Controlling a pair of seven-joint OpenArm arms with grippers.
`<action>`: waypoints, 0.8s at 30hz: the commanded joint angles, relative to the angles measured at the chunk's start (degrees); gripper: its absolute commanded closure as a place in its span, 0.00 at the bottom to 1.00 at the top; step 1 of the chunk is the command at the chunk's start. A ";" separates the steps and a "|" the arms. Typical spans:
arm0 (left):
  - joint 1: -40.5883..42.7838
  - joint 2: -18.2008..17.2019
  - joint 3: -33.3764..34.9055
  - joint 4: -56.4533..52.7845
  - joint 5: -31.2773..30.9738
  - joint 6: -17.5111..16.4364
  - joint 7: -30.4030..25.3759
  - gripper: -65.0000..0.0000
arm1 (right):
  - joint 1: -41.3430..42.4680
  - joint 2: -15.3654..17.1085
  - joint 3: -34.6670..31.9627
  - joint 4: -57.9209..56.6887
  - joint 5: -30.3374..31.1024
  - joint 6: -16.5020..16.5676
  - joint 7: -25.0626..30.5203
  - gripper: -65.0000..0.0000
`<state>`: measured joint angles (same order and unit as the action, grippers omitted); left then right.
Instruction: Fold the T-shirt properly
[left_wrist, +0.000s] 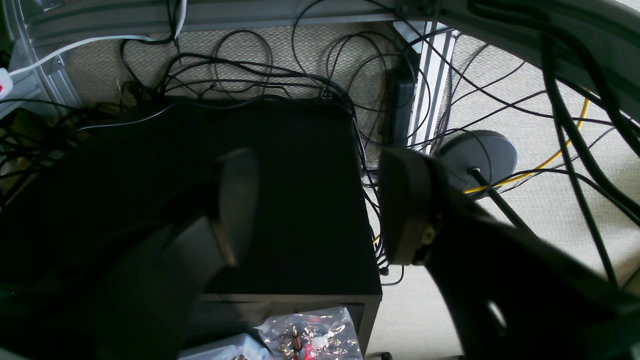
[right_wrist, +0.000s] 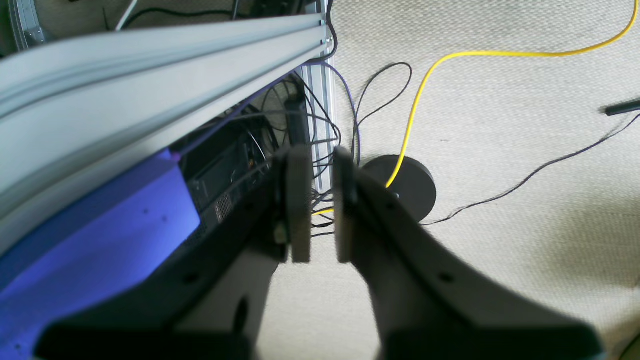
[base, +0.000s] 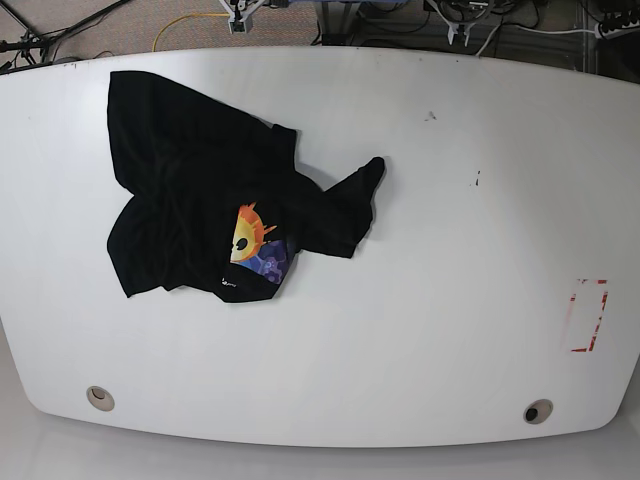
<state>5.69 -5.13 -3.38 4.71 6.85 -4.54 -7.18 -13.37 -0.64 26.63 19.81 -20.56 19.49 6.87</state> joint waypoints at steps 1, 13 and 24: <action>0.11 -0.23 -0.14 0.16 0.00 0.13 -0.37 0.47 | -0.46 -0.01 0.18 0.23 0.35 0.27 0.11 0.90; -0.29 -0.04 -0.49 0.21 -0.01 0.16 -0.49 0.47 | -0.43 0.00 0.15 0.44 0.44 -0.11 0.04 0.90; -0.43 -0.09 0.05 0.01 0.00 0.81 -0.25 0.50 | -0.31 -0.10 0.13 0.82 0.52 -0.65 -0.02 0.91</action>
<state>5.06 -4.97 -3.42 4.69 6.85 -4.25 -7.35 -13.37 -0.64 26.68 20.25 -20.56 18.83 6.85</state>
